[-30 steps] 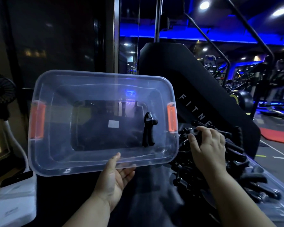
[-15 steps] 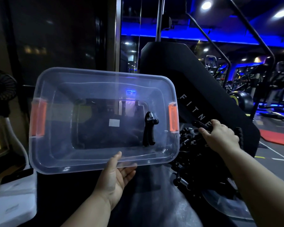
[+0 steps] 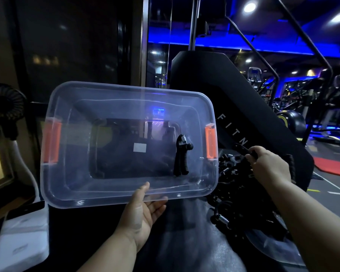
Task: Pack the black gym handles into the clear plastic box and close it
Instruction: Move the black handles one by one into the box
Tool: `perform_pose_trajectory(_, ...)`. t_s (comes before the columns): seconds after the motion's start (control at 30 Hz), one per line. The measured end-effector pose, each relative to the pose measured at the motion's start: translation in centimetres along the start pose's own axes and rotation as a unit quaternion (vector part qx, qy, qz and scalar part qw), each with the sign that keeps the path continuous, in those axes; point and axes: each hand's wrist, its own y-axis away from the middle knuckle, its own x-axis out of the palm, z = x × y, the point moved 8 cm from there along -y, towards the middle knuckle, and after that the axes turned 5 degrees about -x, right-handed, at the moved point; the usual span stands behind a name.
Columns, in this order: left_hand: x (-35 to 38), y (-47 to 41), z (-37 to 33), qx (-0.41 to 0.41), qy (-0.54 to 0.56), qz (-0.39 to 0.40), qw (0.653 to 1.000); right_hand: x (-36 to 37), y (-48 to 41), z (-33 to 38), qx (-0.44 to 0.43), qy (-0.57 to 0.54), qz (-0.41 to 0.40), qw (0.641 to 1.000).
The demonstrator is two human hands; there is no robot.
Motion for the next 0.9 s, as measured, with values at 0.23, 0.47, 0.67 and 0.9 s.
perform_pose_trajectory(0.23,-0.1,0.1,0.0,0.000,-0.004,0.005,1.000,-2.8,0.8,0.1,-0.015,-0.088,-0.101,0.991)
perform_pose_trajectory(0.47,-0.2,0.0,0.0,-0.001,0.001,-0.002,1.000,-6.9,1.9,3.0,-0.064,-0.159,-0.219,0.961)
perform_pose_trajectory(0.67,-0.2,0.1,-0.2,0.004,0.000,0.000,1.000,-10.2,3.7,5.5,-0.110,-0.250,-0.316,0.909)
perform_pose_trajectory(0.9,-0.1,0.2,-0.2,-0.001,0.001,0.003,1.000,-11.1,5.4,8.4,-0.121,-0.373,-0.301,0.869)
